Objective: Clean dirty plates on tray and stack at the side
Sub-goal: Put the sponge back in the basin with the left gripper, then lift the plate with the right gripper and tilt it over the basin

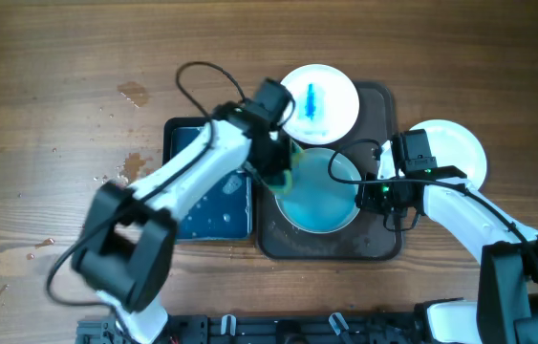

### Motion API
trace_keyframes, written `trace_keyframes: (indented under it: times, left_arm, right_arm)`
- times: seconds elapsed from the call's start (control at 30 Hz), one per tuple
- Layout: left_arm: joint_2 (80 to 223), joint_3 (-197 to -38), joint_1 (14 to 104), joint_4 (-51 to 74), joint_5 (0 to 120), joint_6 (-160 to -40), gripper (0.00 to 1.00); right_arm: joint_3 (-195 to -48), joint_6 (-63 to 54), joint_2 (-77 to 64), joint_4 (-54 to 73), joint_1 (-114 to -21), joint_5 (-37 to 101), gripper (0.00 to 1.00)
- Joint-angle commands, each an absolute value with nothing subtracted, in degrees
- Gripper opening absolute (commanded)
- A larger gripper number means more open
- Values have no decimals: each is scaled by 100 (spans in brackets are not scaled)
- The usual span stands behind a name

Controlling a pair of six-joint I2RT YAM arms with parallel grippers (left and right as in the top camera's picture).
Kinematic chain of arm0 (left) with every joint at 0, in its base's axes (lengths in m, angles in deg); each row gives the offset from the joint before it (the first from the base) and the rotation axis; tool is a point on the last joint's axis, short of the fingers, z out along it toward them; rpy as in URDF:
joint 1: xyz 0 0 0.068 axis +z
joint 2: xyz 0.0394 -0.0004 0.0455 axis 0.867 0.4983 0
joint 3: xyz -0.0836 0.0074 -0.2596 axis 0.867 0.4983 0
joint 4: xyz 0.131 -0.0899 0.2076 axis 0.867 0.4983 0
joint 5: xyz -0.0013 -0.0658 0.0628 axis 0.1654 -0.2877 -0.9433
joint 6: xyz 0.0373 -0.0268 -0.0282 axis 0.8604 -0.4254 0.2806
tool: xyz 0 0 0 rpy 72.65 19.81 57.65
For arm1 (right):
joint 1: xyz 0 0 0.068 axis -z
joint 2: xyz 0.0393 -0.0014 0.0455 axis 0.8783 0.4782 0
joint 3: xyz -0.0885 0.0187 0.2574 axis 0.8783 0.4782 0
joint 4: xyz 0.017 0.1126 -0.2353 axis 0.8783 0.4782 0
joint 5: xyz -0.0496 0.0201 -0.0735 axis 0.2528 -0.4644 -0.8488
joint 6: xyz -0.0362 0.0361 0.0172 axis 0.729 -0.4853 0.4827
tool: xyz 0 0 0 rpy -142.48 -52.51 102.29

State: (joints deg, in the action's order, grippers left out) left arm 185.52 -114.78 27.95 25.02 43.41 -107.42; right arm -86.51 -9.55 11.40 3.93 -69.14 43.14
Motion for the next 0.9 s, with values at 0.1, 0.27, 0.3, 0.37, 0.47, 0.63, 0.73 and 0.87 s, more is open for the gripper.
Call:
trace_keyframes:
  times: [0.1, 0.27, 0.3, 0.37, 0.47, 0.63, 0.73, 0.87]
  left_arm:
    - [17227, -11452, 4150, 3584, 3493, -10602, 4]
    - [17649, -9988, 4841, 2594, 3303, -10723, 4]
    - [17699, -9756, 4841, 2435, 3314, -10723, 4]
    - [17671, -9745, 4841, 2437, 3406, -10718, 23]
    - [17487, -10007, 4841, 2655, 3412, -10716, 46]
    - [16851, -10882, 4889, 3451, 3419, -10740, 92]
    - [16266, -11443, 5265, 3836, 3412, -10738, 100]
    - [15398, -11598, 6071, 3934, 3412, -10736, 100]
  right_arm:
    - [-8524, -874, 1254, 233, -6896, 3962, 11]
    - [-8720, -870, 1249, 244, -6896, 4006, 4]
    - [-9011, -817, 1203, 765, -6896, 4006, 4]
    - [-9516, -721, 1004, 1451, -6896, 4004, 4]
    - [-10349, -673, 775, 2415, -6896, 4004, 4]
    - [-11656, -293, 775, 3621, -7489, 3796, 4]
    - [-12047, -640, 851, 3510, -8394, 3276, 4]
    - [-12521, -760, 1826, 2902, -9598, 2566, 4]
